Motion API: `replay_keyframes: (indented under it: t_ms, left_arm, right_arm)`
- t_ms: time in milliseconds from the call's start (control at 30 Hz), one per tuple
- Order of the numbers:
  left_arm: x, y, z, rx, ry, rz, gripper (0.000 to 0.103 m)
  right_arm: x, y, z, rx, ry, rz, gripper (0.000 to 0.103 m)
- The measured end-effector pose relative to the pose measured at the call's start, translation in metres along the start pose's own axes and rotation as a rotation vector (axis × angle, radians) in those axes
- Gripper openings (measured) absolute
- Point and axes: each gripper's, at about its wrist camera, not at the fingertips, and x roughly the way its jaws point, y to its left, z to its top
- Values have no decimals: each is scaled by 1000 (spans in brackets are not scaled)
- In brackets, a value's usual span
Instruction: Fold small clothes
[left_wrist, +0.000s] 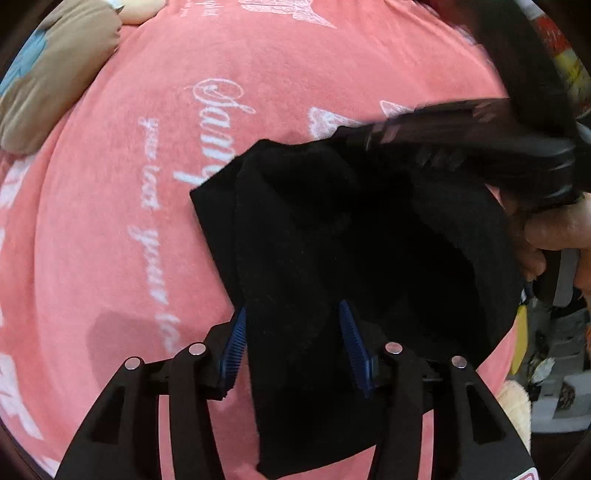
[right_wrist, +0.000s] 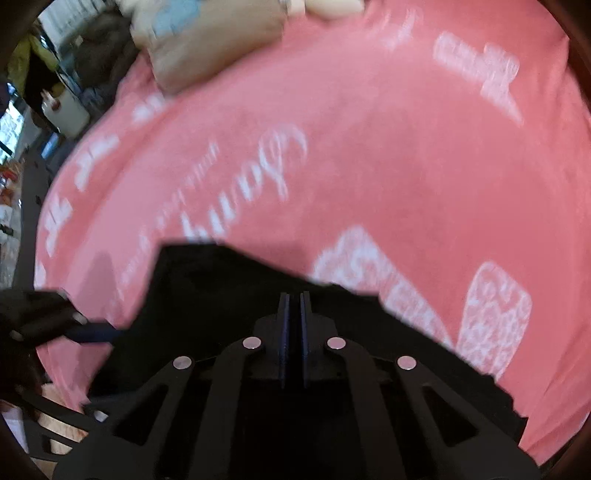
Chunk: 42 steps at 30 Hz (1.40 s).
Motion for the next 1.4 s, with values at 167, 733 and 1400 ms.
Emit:
replay_keyframes:
  t_ms: [167,733,1400]
  left_arm:
    - [2,2,-6,-46,-29,-13,49]
    - [12,-17,-16,-52,-78,11,57]
    - [17,-22,-16,-39,-90,20,63]
  right_arm:
    - [-4,-26,-2,82,-80,-118,11]
    - [14,17,-23,-50,109,-8,9]
    - [17,30,4,-114,76,-79,59]
